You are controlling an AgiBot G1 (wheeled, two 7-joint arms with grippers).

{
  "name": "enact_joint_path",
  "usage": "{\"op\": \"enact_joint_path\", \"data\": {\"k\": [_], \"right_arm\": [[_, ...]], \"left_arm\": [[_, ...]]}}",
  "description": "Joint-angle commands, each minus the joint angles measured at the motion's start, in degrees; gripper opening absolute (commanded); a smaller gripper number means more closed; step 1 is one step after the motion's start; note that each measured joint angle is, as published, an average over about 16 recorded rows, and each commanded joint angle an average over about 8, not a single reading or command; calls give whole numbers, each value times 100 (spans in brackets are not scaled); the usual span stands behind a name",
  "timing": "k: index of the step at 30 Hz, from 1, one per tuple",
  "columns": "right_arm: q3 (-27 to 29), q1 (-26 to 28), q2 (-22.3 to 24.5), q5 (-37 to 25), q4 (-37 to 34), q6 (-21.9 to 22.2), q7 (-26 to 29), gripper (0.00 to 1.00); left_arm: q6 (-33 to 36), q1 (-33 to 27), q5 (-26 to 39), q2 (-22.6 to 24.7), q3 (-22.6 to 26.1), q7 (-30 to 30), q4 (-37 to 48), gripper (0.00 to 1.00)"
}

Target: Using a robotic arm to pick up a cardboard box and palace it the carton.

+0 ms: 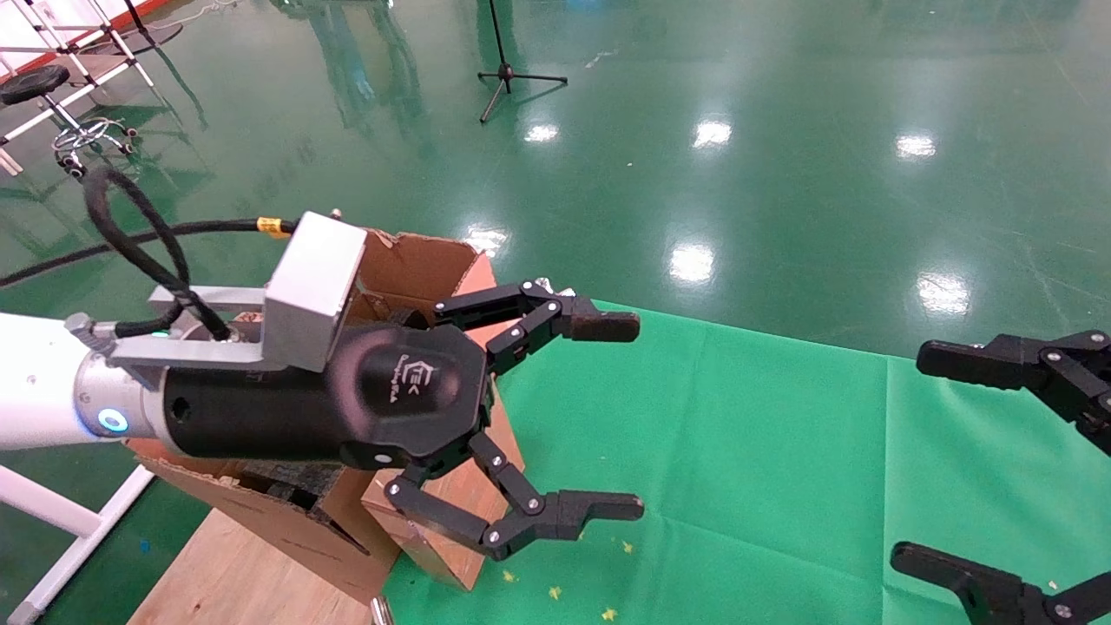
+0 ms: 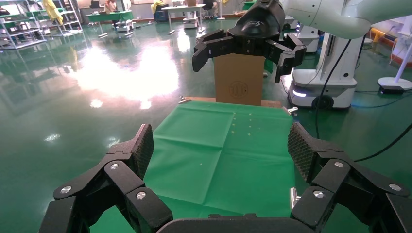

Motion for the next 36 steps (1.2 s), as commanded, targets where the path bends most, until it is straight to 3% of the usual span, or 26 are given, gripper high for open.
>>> {"op": "enact_joint_path", "data": {"k": [1, 14, 22, 23, 28, 36], "right_arm": [[0, 0, 0, 0, 0, 0, 0, 100], [0, 0, 0, 0, 0, 0, 0, 99], [0, 0, 0, 0, -1, 0, 0, 3], [0, 0, 0, 0, -1, 0, 0, 0], [-1, 1, 0, 0, -1, 0, -1, 0], [0, 0, 1, 0, -3, 1, -1, 0]], "left_arm": [[0, 0, 0, 0, 0, 0, 0, 100], [1, 1, 12, -7, -1, 7, -7, 100], [-100, -216, 630, -158, 131, 49, -140, 100], [-130, -278, 774, -179, 167, 35, -159, 100], [-245, -596, 1453, -244, 371, -114, -198, 100], [-232, -837, 1884, -270, 579, -291, -269, 100]]}}
